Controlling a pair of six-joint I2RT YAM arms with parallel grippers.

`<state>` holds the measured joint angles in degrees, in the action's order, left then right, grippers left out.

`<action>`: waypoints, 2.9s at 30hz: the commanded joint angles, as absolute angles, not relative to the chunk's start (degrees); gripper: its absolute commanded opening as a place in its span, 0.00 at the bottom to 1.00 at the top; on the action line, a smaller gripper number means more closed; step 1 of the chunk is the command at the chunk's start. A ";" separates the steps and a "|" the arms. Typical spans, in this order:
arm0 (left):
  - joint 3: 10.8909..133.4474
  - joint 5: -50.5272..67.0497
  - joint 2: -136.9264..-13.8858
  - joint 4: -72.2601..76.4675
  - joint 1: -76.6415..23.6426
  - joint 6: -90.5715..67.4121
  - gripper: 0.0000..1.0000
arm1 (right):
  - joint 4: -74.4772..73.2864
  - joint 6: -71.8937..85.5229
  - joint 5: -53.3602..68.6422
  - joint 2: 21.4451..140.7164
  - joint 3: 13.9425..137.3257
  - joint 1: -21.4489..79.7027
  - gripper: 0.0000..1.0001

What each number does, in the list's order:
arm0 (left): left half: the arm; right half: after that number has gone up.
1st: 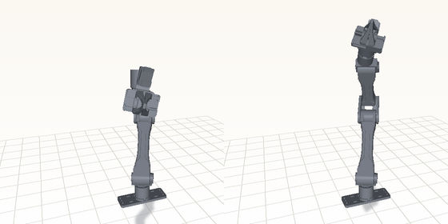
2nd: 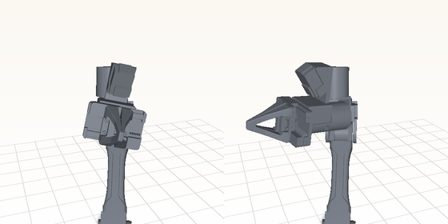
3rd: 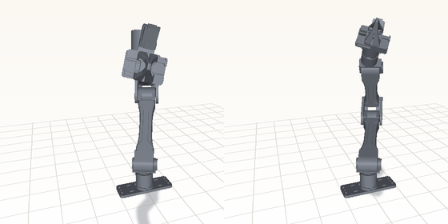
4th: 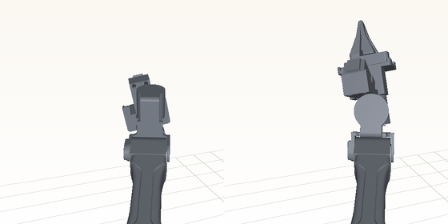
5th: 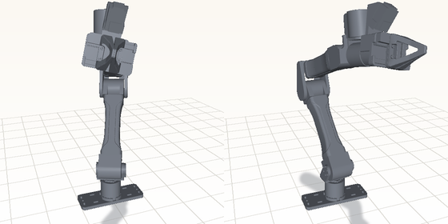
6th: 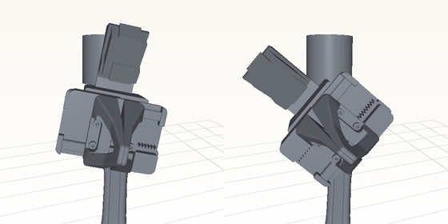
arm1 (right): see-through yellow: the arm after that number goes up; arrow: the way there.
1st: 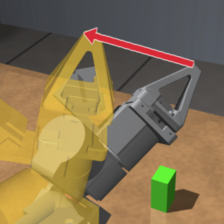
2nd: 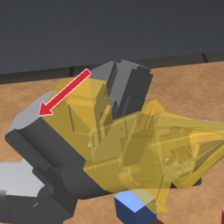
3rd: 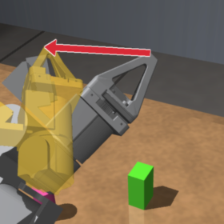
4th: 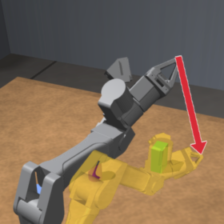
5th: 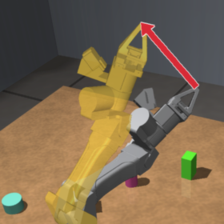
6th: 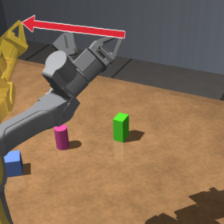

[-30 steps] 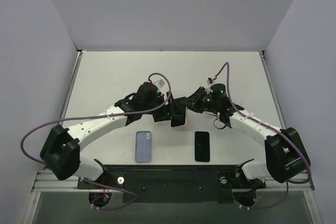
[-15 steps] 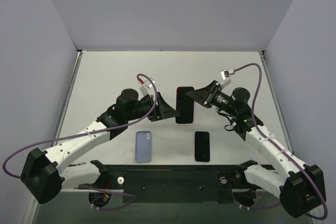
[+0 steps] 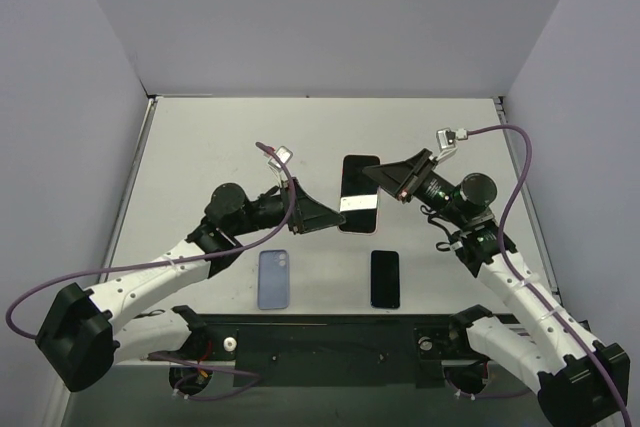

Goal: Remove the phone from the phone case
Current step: Pick up the phone at the center of the board.

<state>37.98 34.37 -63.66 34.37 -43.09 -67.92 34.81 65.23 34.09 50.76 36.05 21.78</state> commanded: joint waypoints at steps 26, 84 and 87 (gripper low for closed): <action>52.30 32.79 -64.08 27.06 -40.17 -63.89 0.00 | 22.59 55.02 46.05 49.05 44.39 27.95 0.49; 59.50 55.27 -70.31 39.29 -30.94 -75.06 0.00 | 12.68 41.23 58.43 46.23 47.01 35.68 0.19; 60.81 57.65 -69.09 34.39 -30.94 -71.99 0.00 | 8.62 37.98 61.17 46.93 48.86 35.33 0.22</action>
